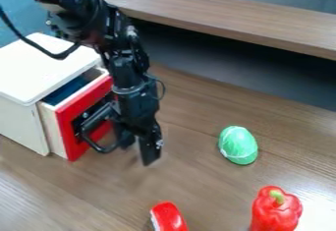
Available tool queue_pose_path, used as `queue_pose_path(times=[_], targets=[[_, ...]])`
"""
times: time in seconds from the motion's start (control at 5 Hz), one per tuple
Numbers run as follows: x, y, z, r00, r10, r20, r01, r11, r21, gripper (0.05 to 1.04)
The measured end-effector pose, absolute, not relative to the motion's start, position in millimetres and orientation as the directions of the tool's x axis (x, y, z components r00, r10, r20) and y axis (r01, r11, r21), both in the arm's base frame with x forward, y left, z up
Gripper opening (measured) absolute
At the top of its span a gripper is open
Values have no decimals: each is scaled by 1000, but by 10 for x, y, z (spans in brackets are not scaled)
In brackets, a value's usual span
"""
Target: Open the drawer
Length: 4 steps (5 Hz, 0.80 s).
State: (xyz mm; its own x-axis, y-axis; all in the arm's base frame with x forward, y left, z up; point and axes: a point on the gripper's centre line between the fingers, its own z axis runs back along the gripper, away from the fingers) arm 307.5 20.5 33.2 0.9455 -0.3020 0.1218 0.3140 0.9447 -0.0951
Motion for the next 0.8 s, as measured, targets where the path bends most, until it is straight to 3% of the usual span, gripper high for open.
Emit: queue_pose_path(times=[0.8], targets=[[3011,-425,322,887,-443,126,458,878,-138,998]])
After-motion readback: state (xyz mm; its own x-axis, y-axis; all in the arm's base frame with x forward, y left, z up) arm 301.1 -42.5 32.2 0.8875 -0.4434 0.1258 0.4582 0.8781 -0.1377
